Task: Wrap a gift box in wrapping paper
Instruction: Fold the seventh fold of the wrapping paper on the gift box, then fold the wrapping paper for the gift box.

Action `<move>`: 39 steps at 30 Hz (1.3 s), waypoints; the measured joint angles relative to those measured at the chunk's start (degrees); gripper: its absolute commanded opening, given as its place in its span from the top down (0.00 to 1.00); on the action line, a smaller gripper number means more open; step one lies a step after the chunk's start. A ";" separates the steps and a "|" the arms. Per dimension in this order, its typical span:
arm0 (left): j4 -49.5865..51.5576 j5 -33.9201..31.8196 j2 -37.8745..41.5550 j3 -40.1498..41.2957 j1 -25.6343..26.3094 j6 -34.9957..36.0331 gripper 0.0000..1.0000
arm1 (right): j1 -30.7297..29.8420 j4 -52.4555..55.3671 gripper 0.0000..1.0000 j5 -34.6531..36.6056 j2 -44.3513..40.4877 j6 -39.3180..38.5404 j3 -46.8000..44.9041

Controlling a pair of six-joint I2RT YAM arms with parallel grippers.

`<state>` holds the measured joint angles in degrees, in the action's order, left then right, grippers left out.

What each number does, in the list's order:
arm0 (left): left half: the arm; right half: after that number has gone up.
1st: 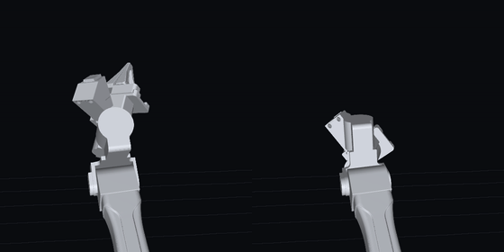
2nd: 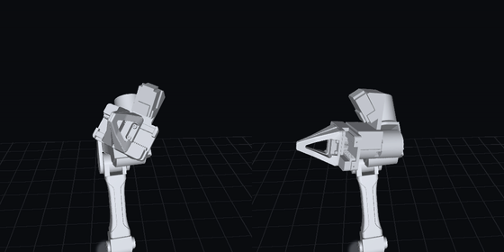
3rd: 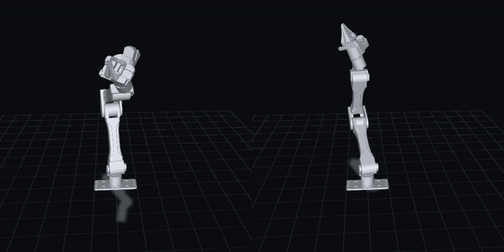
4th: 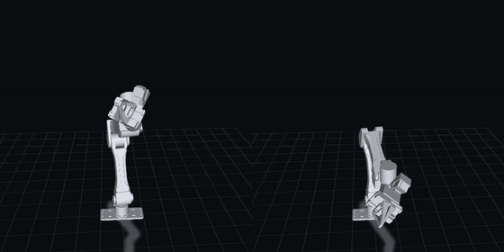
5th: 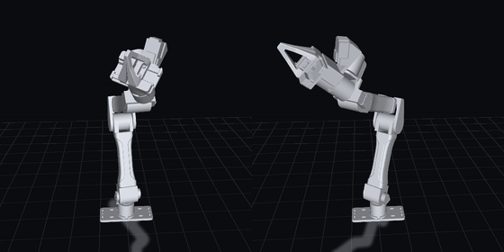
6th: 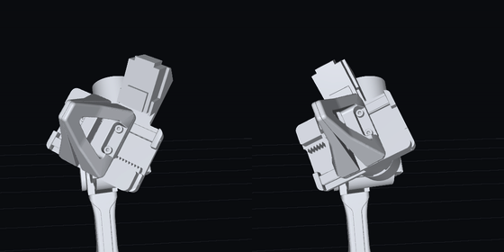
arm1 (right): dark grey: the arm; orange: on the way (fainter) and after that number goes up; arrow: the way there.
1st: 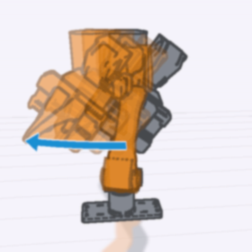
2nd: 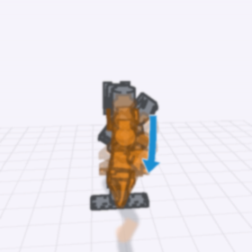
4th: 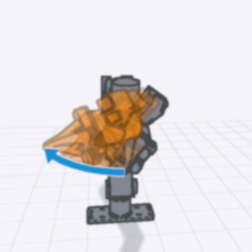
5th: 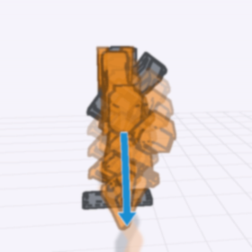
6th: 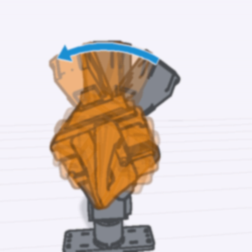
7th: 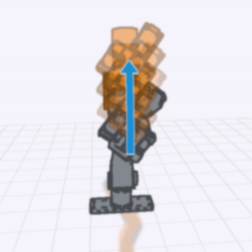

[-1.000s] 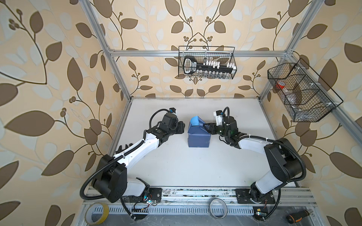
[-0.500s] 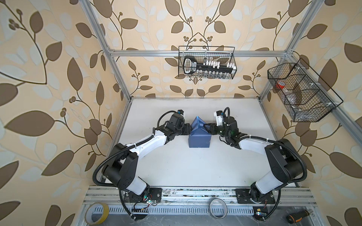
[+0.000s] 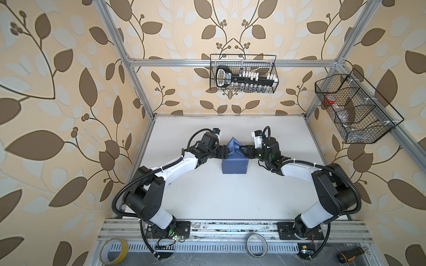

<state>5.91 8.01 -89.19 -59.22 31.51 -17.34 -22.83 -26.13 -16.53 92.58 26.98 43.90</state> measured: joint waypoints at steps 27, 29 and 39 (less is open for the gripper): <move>-0.04 14.32 -9.84 -8.85 -3.89 22.45 0.40 | -0.02 -1.29 0.48 -1.49 -0.04 -3.06 -0.52; 0.55 16.50 -10.34 -9.51 -4.26 24.83 0.45 | -0.02 -1.29 0.48 -1.60 -0.04 -3.06 -0.52; 5.73 24.48 -13.68 -14.78 -4.59 34.45 0.70 | -0.02 -1.27 0.48 -1.95 -0.04 -3.06 -0.52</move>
<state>11.64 32.49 -102.87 -74.00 26.92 17.10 -22.85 -27.40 -18.48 92.53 23.92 43.38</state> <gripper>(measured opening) 0.349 0.524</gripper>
